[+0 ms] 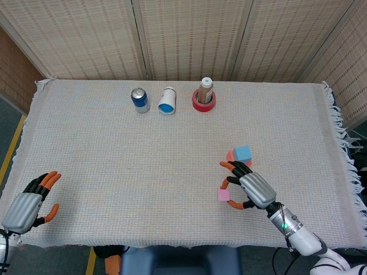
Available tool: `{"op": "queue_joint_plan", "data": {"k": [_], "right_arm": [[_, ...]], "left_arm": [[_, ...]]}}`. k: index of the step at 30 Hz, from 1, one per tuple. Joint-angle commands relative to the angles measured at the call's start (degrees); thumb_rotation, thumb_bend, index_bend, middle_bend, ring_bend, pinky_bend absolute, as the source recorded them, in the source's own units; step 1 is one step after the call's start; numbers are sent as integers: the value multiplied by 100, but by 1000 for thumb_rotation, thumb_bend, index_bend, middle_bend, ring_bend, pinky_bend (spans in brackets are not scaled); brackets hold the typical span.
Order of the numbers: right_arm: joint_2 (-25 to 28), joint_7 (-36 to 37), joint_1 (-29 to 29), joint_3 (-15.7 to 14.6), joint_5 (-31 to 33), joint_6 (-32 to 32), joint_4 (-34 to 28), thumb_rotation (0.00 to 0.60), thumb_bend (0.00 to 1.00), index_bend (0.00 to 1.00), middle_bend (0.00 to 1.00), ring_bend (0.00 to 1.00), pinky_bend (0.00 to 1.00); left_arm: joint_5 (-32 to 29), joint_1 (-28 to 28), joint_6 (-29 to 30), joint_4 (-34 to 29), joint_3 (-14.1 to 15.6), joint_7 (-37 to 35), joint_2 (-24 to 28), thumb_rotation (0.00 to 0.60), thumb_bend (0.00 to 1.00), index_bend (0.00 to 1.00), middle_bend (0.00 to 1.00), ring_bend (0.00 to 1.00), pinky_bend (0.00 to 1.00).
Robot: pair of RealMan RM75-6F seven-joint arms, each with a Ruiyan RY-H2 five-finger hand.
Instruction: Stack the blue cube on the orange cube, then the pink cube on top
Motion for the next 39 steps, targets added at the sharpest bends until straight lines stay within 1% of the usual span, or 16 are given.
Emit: {"op": "queue_joint_plan", "data": {"k": [1, 5, 9, 13, 15, 18, 24, 34, 39], "right_arm": [[401, 180, 236, 138, -125, -109, 23, 600, 434, 552, 60, 0, 0], [741, 543, 352, 192, -138, -117, 190, 600, 443, 561, 60, 0, 0], [971, 857, 424, 200, -120, -112, 536, 600, 447, 562, 60, 0, 0], [1003, 910, 446, 196, -121, -105, 657, 600, 448, 562, 60, 0, 0], [1017, 893, 468, 210, -87, -88, 885, 600, 448, 563, 60, 0, 0], [912, 1011, 570, 223, -18, -172, 1312, 600, 448, 567, 60, 0, 0], [630, 949, 711, 189, 29, -246, 1945, 600, 450, 570, 60, 0, 0], [166, 985, 961, 115, 100, -437, 2486, 600, 450, 570, 60, 0, 0], [40, 971, 1034, 127, 159, -431, 2623, 600, 450, 570, 60, 0, 0]], "left_arm": [[17, -5, -16, -5, 17, 112, -37, 600, 459, 0, 0, 0, 113], [-30, -8, -60, -38, 20, 287, -98, 600, 459, 0, 0, 0, 113], [-100, 6, -52, -60, -4, 479, -162, 600, 458, 0, 0, 0, 113], [-126, 10, -51, -61, -13, 541, -186, 600, 459, 0, 0, 0, 113], [-167, 14, -66, -68, -18, 650, -220, 600, 460, 0, 0, 0, 113], [-215, 11, -95, -97, -25, 783, -285, 600, 459, 0, 0, 0, 113], [-373, -25, -207, -78, -70, 906, -339, 600, 459, 0, 0, 0, 112], [-458, -45, -249, -72, -98, 957, -366, 600, 459, 0, 0, 0, 112], [-495, -44, -245, -61, -115, 938, -356, 600, 458, 0, 0, 0, 112]]}}
